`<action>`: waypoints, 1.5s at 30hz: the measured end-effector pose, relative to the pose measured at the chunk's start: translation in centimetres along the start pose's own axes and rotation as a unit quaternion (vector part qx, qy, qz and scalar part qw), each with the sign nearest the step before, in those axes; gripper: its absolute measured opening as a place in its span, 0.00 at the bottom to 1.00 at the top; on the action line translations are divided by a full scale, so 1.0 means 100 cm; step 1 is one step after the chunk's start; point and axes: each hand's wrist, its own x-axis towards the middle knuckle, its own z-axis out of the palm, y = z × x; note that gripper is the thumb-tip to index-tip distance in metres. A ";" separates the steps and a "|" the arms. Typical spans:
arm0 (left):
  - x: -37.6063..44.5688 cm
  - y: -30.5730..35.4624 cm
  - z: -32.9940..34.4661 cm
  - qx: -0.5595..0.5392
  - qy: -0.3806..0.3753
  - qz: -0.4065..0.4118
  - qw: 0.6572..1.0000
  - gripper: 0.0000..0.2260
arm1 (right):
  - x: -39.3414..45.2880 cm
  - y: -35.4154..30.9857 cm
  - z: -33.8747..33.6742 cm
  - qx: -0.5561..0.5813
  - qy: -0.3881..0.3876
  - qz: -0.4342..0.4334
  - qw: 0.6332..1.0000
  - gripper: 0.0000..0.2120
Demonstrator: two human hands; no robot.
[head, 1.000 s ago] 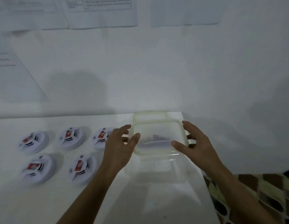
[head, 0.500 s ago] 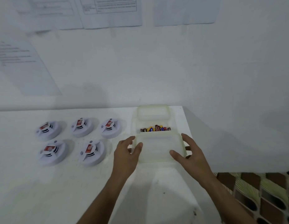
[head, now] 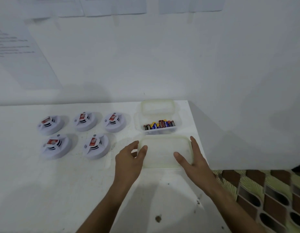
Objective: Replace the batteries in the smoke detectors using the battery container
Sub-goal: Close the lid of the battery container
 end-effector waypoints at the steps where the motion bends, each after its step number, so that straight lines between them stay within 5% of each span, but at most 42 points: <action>1: -0.002 0.001 0.001 0.015 -0.001 0.002 1.000 0.24 | -0.001 0.000 0.002 0.010 0.000 0.003 1.000 0.40; 8: -0.008 0.004 0.006 0.019 0.011 -0.001 1.000 0.24 | -0.002 0.007 0.003 0.122 -0.024 0.017 0.992 0.39; 29: -0.007 -0.003 0.010 0.037 -0.011 0.009 0.999 0.25 | 0.001 0.023 0.005 0.136 -0.043 -0.023 0.990 0.48; 34: 0.000 -0.005 0.002 0.015 -0.069 0.035 0.997 0.25 | 0.004 0.016 -0.011 0.082 -0.099 -0.026 0.991 0.54; 37: 0.011 -0.002 -0.013 -0.015 -0.121 0.054 0.991 0.39 | 0.011 0.008 -0.026 0.012 -0.123 -0.048 0.991 0.64; 41: 0.023 0.009 -0.025 0.112 -0.289 0.173 0.935 0.57 | 0.028 -0.006 -0.038 -0.096 -0.175 -0.093 0.975 0.70; 45: 0.033 0.017 -0.022 0.230 -0.315 0.230 0.892 0.58 | 0.035 -0.012 -0.034 -0.150 -0.206 -0.111 0.961 0.69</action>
